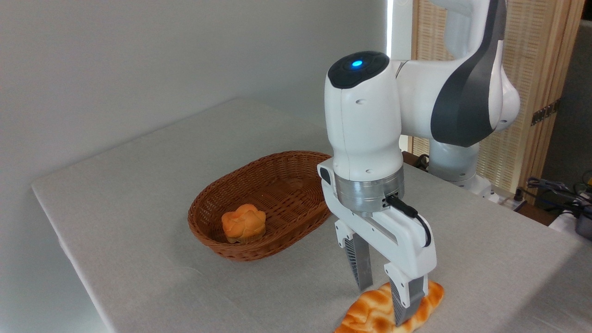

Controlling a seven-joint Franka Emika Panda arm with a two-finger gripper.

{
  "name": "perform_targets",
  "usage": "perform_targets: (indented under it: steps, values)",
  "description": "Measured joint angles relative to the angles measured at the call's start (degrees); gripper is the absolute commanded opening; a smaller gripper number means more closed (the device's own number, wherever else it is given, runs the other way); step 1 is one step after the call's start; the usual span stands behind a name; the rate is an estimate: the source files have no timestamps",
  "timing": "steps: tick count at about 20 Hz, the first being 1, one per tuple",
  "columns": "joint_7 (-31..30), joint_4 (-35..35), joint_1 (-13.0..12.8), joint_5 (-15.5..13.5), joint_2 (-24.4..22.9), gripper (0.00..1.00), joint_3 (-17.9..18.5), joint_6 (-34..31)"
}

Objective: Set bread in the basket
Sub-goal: 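Close the gripper on the braided bread roll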

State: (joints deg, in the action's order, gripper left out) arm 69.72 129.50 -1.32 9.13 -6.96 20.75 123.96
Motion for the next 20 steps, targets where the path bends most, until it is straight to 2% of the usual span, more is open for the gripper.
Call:
perform_targets:
  steps: [3, 10, 17, 20]
  values:
    - [0.0, -0.2, 0.0, 1.4, 0.0, 1.0, 0.0, 0.0]
    - [-0.2, -2.5, 0.0, 1.3, -1.2, 1.0, 0.1, 0.2]
    - [-0.2, -1.8, 0.0, 1.3, -0.7, 1.0, 0.2, 0.2]
    - [-0.2, -1.1, 0.0, 1.3, -0.5, 1.0, 1.4, 0.2]
